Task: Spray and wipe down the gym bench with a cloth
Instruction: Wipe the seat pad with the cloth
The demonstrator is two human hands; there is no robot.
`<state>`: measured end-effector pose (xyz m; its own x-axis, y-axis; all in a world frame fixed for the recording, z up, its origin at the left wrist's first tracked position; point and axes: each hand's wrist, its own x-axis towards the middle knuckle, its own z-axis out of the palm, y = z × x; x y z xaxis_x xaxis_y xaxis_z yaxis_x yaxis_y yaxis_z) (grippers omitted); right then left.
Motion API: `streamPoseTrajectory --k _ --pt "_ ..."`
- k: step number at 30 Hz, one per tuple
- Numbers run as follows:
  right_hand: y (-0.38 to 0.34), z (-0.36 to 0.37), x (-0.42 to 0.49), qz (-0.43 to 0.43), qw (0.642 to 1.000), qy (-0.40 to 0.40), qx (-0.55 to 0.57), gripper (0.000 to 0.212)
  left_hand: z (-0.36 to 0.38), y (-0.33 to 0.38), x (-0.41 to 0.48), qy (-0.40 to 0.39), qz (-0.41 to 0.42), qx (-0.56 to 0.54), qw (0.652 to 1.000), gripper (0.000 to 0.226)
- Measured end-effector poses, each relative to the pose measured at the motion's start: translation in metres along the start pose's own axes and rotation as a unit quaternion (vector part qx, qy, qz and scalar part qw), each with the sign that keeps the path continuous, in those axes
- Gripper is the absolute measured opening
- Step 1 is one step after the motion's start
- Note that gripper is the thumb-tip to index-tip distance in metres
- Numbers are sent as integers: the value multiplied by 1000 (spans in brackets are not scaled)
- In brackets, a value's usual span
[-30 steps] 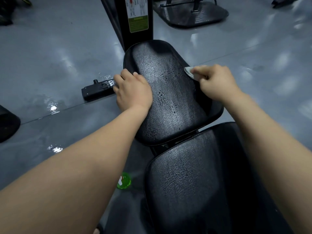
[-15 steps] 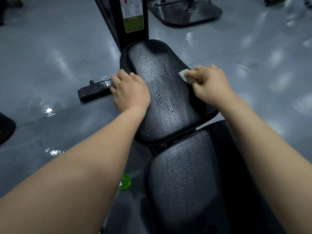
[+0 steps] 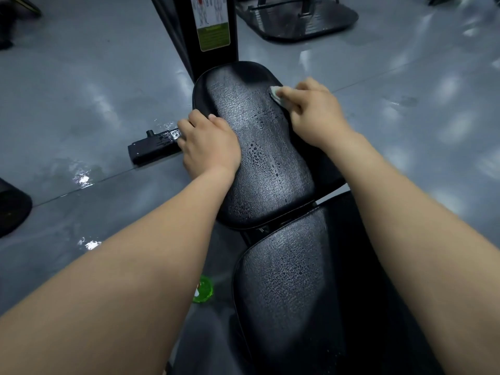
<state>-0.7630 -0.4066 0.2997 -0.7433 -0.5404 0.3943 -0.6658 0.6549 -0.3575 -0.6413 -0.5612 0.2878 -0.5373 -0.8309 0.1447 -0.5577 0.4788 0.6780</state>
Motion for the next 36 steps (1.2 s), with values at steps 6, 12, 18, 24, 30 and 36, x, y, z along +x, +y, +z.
streamPoseTrajectory --k 6,12,18,24,30,36 --pt "33 -24 -42 45 999 -6 -18 33 -2 -1 -1 -3 -1 -5 1000 41" --pt "26 -27 -34 96 995 -28 -26 40 -2 -1 -1 -1 0 -4 1000 40" --pt "22 -32 -41 114 992 -44 -38 40 -1 -2 -1 0 4 -4 1000 41" --pt "12 -37 -69 39 997 -49 -45 26 0 -1 -1 1 2 1 1000 39" --pt "8 -28 -47 81 995 -16 -52 27 -1 0 0 6 3 -1 1000 40" --pt "-19 -26 -87 -15 999 -44 -27 31 1 -1 0 6 2 2 1000 40"
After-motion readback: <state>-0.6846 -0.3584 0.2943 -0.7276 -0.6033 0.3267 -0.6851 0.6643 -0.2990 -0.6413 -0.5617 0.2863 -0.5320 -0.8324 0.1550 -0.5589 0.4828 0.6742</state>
